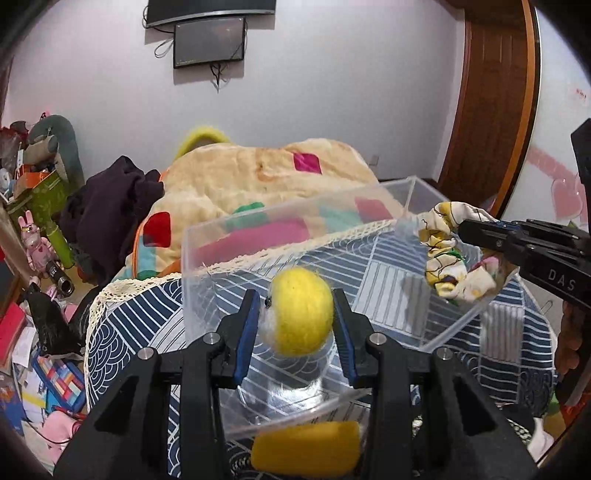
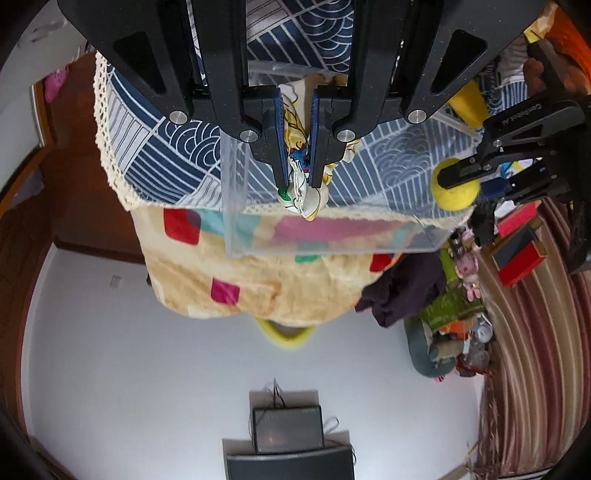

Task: Organize soft objects
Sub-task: 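Drop the yellow ball and floral scrunchie into the clear box with both grippers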

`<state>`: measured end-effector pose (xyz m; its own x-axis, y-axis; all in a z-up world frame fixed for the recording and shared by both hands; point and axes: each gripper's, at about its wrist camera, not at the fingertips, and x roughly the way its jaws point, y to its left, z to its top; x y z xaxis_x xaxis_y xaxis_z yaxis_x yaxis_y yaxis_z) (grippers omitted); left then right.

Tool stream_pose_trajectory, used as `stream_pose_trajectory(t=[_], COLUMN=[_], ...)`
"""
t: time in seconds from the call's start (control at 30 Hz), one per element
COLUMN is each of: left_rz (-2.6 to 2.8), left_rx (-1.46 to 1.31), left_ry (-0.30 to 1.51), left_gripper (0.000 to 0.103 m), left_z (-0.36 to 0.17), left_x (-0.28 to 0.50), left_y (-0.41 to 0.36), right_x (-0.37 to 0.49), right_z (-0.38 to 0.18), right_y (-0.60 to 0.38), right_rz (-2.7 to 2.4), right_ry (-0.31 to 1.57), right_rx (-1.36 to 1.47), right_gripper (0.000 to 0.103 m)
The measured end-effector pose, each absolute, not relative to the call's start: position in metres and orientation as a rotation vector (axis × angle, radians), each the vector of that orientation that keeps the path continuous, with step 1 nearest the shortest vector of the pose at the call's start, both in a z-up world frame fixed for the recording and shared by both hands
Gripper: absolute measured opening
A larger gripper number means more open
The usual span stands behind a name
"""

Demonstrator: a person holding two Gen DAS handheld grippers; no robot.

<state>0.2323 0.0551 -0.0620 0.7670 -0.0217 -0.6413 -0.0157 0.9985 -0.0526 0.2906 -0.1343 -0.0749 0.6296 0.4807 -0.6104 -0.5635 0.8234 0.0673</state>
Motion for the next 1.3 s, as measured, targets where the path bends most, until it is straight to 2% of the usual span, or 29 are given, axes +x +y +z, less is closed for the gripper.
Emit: stream_pose_trajectory(t=[0.2, 0.27, 0.37, 0.43, 0.5, 0.6, 0.7, 0.77, 0.8, 0.87, 0.93, 1.13, 1.3], left_rz=[-0.011, -0.013, -0.019, -0.012, -0.008, -0.005, -0.006, -0.004, -0.003, 0.000, -0.001, -0.020, -0.033], left_rx=[-0.069, -0.068, -0.069, -0.061, -0.053, -0.048, -0.049, -0.053, -0.059, -0.072, -0.084, -0.107, -0.079], left_ry=[0.734, 0.737, 0.728, 0.713, 0.693, 0.657, 0.613, 0.587, 0.573, 0.553, 0.541, 0.570, 0.631], left_gripper=[0.039, 0.041, 0.050, 0.055, 0.058, 0.065, 0.071, 0.083, 0.085, 0.094, 0.097, 0.099, 0.099], left_z=[-0.068, -0.067, -0.062, -0.058, -0.052, -0.040, -0.027, -0.019, -0.016, -0.011, -0.008, -0.020, -0.043], left_x=[0.241, 0.239, 0.235, 0.232, 0.225, 0.211, 0.193, 0.179, 0.172, 0.159, 0.145, 0.108, 0.091], left_y=[0.057, 0.056, 0.056, 0.055, 0.054, 0.052, 0.051, 0.051, 0.051, 0.052, 0.052, 0.048, 0.037], right_x=[0.297, 0.296, 0.291, 0.286, 0.278, 0.264, 0.249, 0.235, 0.228, 0.215, 0.205, 0.177, 0.165], right_z=[-0.084, -0.085, -0.082, -0.076, -0.068, -0.054, -0.039, -0.031, -0.027, -0.022, -0.020, -0.033, -0.062], right_y=[-0.130, -0.131, -0.134, -0.138, -0.139, -0.143, -0.150, -0.156, -0.159, -0.164, -0.167, -0.174, -0.174], right_rz=[0.588, 0.592, 0.591, 0.584, 0.559, 0.546, 0.552, 0.558, 0.560, 0.573, 0.590, 0.598, 0.618], right_ry=[0.706, 0.724, 0.717, 0.685, 0.639, 0.578, 0.525, 0.485, 0.466, 0.442, 0.432, 0.430, 0.505], right_rx=[-0.170, -0.181, -0.186, -0.193, -0.215, -0.242, -0.241, -0.234, -0.231, -0.219, -0.209, -0.219, -0.238], right_gripper=[0.010, 0.013, 0.028, 0.045, 0.054, 0.060, 0.072, 0.077, 0.081, 0.082, 0.082, 0.082, 0.082])
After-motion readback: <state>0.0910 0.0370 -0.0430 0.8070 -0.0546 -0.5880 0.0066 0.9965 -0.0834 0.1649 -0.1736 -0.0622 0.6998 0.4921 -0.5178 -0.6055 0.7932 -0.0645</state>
